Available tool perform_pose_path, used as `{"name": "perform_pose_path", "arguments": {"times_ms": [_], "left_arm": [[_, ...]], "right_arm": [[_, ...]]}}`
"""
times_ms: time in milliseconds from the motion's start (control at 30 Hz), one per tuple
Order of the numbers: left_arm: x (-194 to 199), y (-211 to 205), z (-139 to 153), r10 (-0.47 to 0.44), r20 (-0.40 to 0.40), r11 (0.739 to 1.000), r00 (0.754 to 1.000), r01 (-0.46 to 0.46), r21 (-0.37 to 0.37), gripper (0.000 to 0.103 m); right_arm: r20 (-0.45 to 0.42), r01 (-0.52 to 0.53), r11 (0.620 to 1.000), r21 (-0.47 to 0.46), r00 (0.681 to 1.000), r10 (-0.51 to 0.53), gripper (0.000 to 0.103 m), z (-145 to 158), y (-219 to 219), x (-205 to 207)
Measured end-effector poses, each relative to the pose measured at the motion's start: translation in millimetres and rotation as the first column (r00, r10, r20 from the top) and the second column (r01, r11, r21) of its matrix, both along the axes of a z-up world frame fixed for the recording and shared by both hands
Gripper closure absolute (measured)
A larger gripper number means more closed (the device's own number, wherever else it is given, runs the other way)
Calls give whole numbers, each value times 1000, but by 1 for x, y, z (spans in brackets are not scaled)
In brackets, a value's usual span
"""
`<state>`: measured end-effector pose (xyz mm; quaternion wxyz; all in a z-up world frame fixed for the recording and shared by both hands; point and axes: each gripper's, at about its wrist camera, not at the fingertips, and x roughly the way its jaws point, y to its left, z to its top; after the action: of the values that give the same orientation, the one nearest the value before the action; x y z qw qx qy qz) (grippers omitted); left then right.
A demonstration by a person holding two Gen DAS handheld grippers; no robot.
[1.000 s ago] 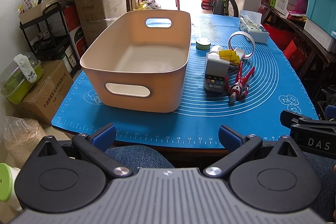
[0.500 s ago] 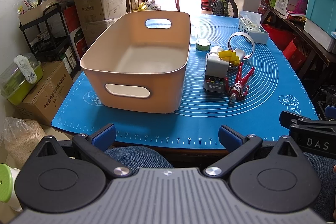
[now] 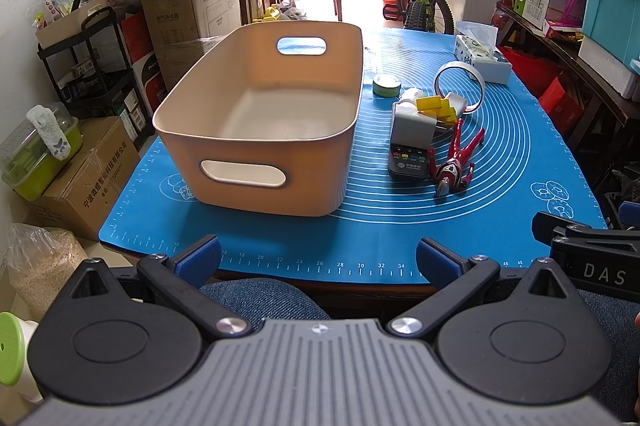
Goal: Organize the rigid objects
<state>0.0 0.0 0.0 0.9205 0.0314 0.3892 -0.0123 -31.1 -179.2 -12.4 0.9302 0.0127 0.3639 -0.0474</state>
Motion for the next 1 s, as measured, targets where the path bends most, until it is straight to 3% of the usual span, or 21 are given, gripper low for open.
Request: {"name": "perform_pose_path", "arguments": {"times_ms": [1000], "left_arm": [[0,0,0,-1,2,1000,1000,1,-1,1]], "right_arm": [[-2,1,1000,3,1000,-1,2,-3,0,-2]]}}
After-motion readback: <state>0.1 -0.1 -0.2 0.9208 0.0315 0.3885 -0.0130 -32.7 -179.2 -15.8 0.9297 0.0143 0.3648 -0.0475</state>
